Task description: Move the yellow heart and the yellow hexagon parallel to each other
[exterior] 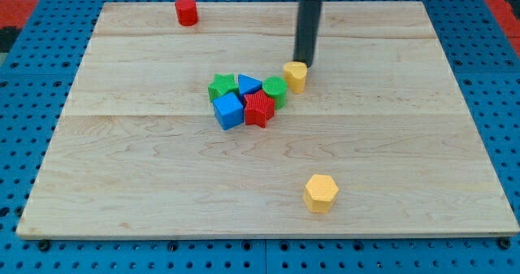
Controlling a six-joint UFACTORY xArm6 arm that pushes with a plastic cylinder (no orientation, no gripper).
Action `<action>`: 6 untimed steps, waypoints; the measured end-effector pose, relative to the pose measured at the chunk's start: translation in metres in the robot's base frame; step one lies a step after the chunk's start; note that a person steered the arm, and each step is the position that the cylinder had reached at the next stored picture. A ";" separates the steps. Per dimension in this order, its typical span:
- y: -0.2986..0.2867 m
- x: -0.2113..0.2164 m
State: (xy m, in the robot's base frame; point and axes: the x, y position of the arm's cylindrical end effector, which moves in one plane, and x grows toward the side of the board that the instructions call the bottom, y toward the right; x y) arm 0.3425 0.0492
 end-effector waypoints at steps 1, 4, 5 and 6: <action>0.010 0.000; -0.002 0.035; -0.016 0.014; -0.018 0.012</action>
State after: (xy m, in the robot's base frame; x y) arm 0.3550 0.0309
